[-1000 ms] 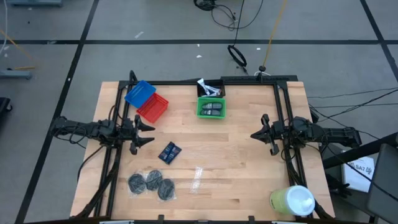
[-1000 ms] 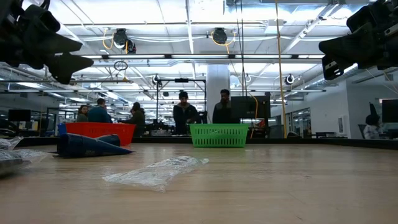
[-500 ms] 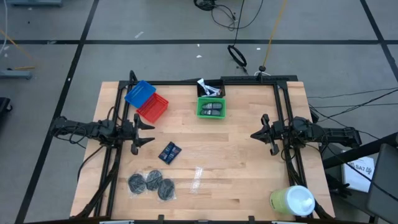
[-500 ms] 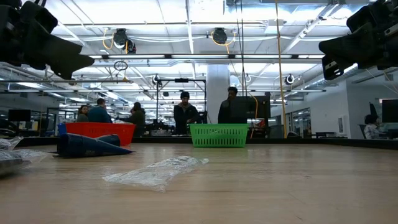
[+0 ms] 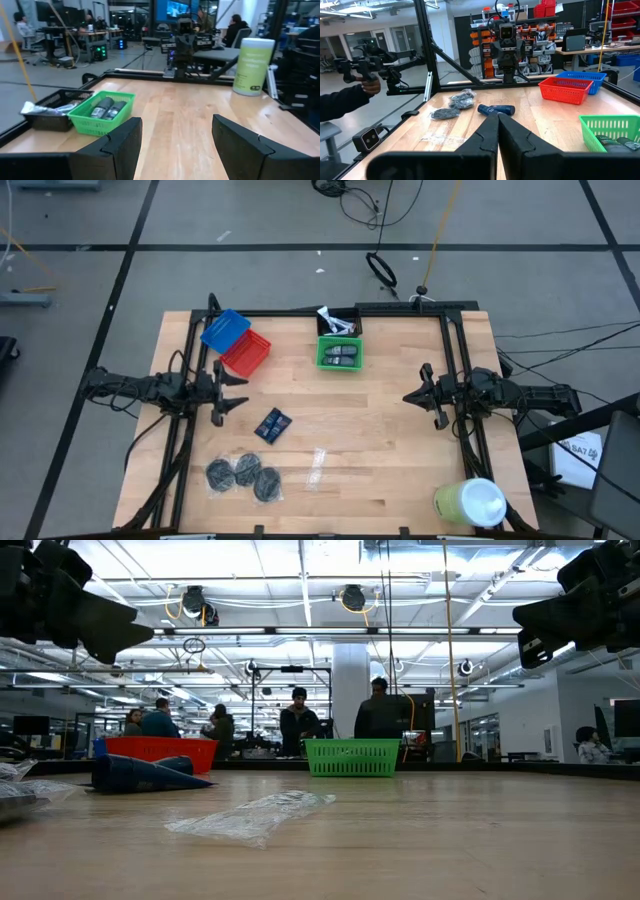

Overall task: Pick & Place Travel size toiletries
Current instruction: Put the top blue shaving cream into the blue bin

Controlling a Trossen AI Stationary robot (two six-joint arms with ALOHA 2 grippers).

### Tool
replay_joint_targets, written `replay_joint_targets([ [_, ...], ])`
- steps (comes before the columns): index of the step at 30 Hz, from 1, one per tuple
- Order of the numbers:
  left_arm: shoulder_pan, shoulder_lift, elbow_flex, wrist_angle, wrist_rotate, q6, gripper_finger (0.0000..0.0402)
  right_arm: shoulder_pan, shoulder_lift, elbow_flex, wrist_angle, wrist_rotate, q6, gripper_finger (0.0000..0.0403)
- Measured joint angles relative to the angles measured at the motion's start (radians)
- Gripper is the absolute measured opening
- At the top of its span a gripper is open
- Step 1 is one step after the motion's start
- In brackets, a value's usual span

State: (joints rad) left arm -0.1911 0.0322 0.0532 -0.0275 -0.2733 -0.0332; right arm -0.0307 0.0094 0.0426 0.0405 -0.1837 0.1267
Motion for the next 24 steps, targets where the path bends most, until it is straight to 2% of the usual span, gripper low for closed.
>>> replay_joint_targets([
  [6, 0.0, 0.004, 0.0, -0.002, -0.018, -0.042, 0.0237, 0.0, 0.0, 0.0, 0.0, 0.0, 0.0, 0.0],
  [17, 0.0, 0.128, 0.0, 0.015, -0.025, -0.146, 0.0237, 0.0, 0.0, 0.0, 0.0, 0.0, 0.0, 0.0],
  [24, 0.0, 0.153, 0.0, 0.031, -0.025, -0.153, 0.0237, 0.0, 0.0, 0.0, 0.0, 0.0, 0.0, 0.0],
])
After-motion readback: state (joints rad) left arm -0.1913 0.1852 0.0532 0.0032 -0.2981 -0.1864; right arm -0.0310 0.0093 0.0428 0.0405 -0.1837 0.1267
